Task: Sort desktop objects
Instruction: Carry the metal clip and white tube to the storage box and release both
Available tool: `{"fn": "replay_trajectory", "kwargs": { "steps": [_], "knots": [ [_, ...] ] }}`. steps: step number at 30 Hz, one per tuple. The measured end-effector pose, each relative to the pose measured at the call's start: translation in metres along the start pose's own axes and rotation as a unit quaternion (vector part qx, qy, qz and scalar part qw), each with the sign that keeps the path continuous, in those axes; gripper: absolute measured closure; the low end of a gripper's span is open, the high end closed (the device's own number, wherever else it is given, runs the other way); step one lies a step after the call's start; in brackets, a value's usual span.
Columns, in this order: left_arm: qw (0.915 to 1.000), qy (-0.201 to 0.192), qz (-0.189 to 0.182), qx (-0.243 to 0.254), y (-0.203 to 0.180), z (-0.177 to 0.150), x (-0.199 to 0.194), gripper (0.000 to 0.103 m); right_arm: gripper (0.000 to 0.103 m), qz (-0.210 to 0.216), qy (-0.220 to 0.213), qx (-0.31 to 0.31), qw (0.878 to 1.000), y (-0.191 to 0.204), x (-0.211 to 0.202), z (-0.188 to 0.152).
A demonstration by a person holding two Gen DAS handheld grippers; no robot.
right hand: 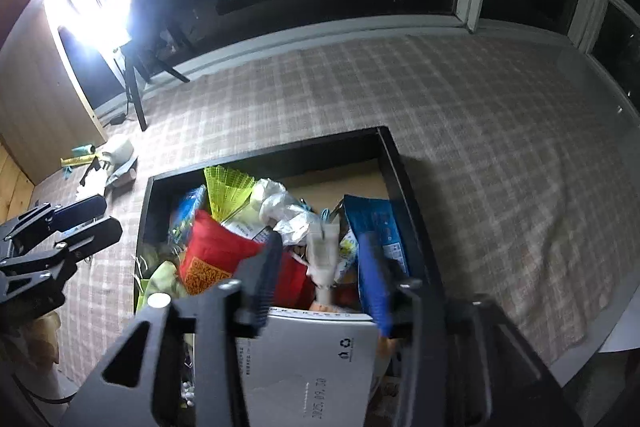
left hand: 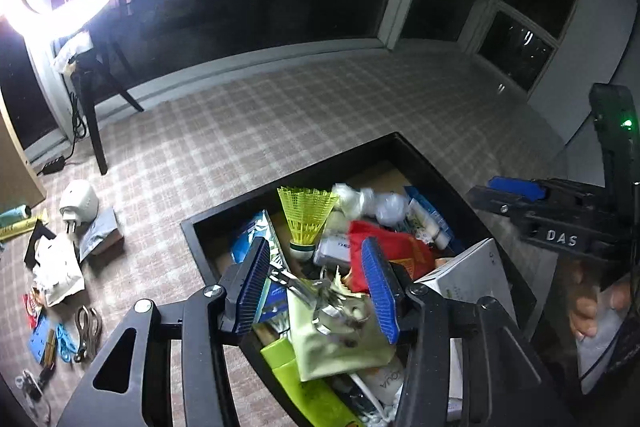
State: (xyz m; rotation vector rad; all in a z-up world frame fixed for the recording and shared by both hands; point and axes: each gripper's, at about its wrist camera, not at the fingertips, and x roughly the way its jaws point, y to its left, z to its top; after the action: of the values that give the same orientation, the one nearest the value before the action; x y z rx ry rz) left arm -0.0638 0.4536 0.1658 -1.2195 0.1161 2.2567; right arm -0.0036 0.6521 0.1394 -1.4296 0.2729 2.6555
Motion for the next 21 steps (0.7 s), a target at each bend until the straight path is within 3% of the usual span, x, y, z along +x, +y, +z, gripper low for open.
{"fn": "replay_trajectory", "kwargs": {
  "steps": [10,21],
  "knots": [
    [0.9976,0.004,0.061,-0.033,0.030,-0.018,-0.021,0.057,0.057,0.012,-0.008,0.001,1.000,0.008,-0.006,-0.003],
    [0.9932,-0.014,0.106,-0.047,0.057,-0.045,-0.061,0.057,0.052,0.023,-0.028,-0.035,0.999,0.063,-0.021,-0.013]
  ]
}}
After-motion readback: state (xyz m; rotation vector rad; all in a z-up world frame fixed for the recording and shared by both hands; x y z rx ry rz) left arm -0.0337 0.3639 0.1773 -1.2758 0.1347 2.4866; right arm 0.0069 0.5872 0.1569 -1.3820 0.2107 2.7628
